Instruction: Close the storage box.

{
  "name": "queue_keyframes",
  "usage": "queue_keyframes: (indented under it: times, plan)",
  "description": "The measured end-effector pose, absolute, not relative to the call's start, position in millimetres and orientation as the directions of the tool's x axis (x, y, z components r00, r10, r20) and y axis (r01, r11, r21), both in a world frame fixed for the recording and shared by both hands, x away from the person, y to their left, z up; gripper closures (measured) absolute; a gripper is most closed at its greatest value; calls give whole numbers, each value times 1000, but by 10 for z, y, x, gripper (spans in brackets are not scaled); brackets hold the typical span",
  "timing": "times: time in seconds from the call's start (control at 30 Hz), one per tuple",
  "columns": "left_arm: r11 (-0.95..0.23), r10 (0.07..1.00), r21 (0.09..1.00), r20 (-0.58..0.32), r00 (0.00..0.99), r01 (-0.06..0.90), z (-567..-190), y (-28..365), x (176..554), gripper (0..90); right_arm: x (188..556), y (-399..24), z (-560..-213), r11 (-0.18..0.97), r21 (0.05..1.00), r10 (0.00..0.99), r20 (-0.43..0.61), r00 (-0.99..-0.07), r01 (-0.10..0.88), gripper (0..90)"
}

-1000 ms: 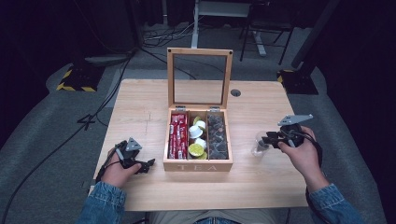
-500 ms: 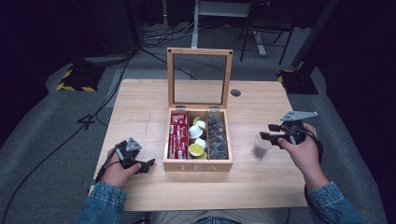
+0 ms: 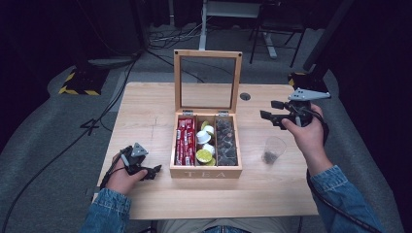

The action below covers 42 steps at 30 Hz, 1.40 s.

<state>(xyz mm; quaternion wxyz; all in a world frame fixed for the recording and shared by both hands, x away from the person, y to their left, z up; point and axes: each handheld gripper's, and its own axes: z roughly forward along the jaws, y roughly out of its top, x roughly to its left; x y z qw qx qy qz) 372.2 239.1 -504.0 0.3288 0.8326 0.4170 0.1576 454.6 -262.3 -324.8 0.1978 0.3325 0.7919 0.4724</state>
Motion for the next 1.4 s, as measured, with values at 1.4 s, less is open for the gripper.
queue_keyframes:
  times: [1.4]
  plan:
    - [-427, 804, 679, -17, 594, 597, -5044, 2382, 3718, 80, 6002, -1835, -3045, 290, 897, 733, 15, -680, 332, 342]
